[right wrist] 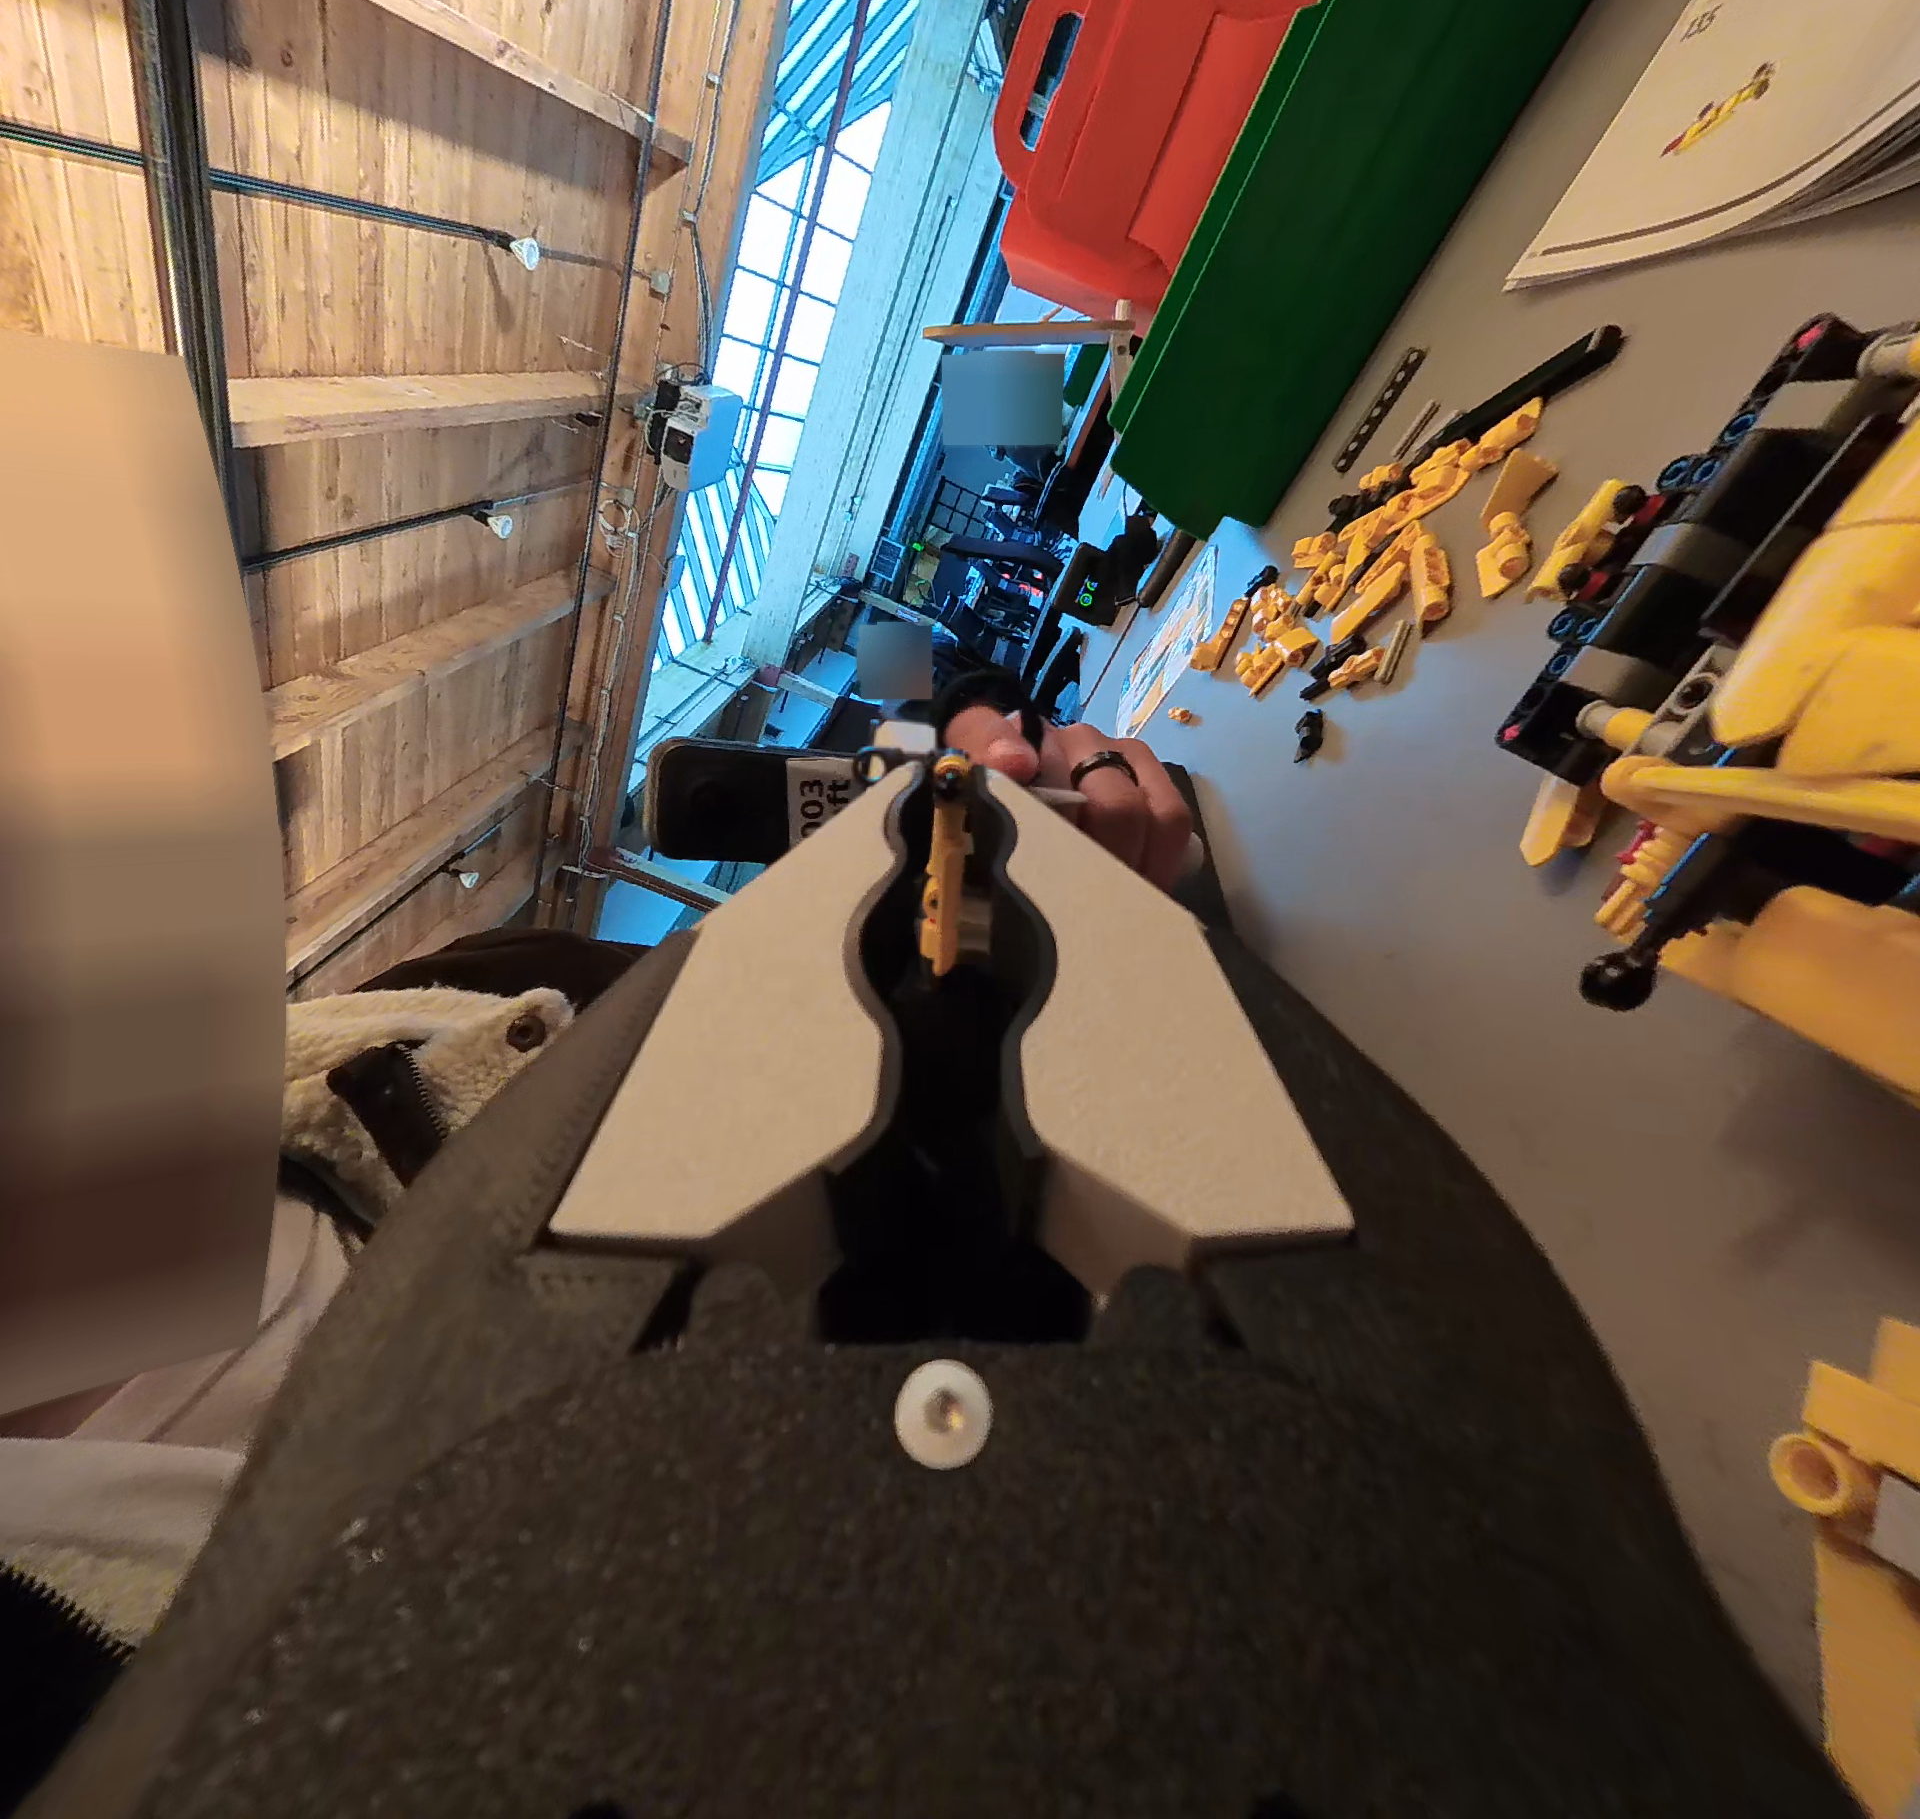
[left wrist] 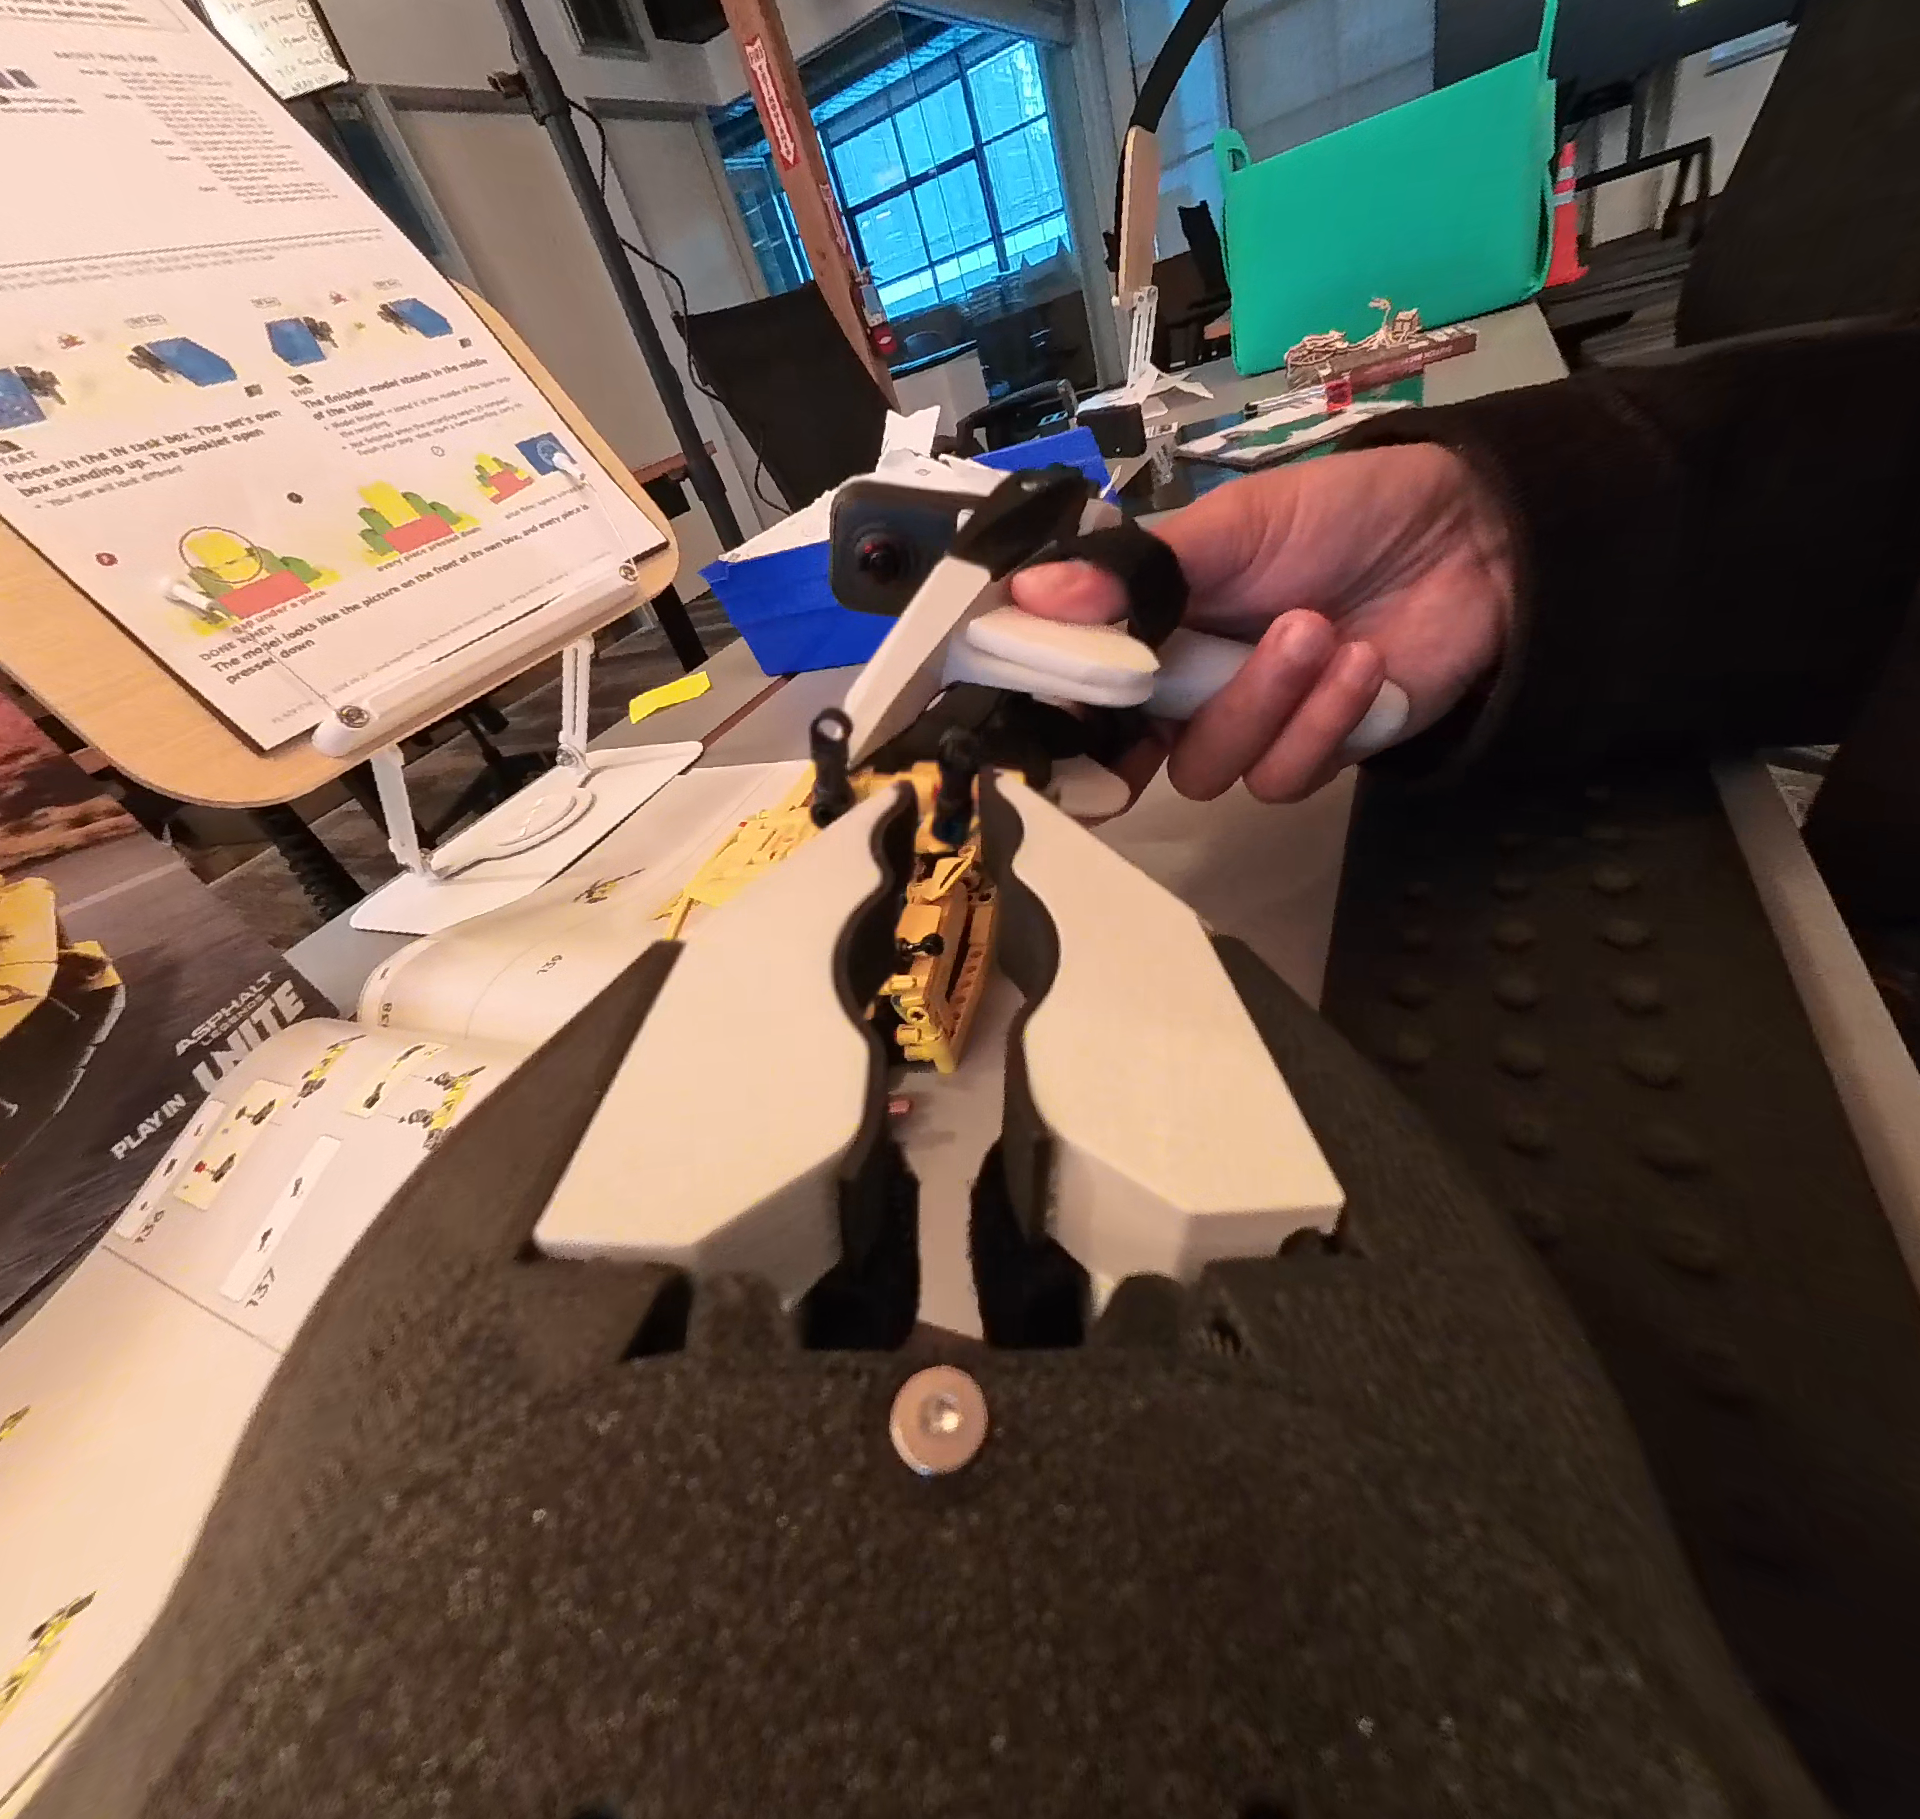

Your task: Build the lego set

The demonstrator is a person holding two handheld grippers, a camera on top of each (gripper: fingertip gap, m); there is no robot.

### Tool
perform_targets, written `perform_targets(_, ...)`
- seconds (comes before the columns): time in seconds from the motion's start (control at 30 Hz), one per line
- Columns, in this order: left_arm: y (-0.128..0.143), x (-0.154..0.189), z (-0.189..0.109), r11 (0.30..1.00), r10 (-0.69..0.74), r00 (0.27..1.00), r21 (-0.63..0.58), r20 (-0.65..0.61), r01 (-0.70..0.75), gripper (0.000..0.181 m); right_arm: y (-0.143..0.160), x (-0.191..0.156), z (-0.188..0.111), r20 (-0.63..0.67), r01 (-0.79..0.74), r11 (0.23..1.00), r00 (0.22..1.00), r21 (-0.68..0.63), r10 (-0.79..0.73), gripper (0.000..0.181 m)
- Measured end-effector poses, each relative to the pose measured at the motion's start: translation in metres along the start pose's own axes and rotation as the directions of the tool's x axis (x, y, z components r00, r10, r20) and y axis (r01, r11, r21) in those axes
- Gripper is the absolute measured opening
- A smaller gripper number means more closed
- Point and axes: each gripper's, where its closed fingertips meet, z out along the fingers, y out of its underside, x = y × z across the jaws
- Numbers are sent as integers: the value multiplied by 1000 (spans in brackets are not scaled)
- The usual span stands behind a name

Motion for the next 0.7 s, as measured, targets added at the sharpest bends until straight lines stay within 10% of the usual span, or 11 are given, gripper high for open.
perform_targets(0.2,3,-3,0,1000,-9,1000,-16,9,10,12,-12,9,-5,-50,53,996,998,71,-49,5)
perform_targets(0.4,37,-33,1,979,-95,984,-165,151,120,12,-70,20,-66,-449,472,852,827,227,-338,5)
perform_targets(0.7,61,-68,-11,896,-367,893,-157,262,415,12,-103,31,-148,-723,616,715,653,332,-226,5)
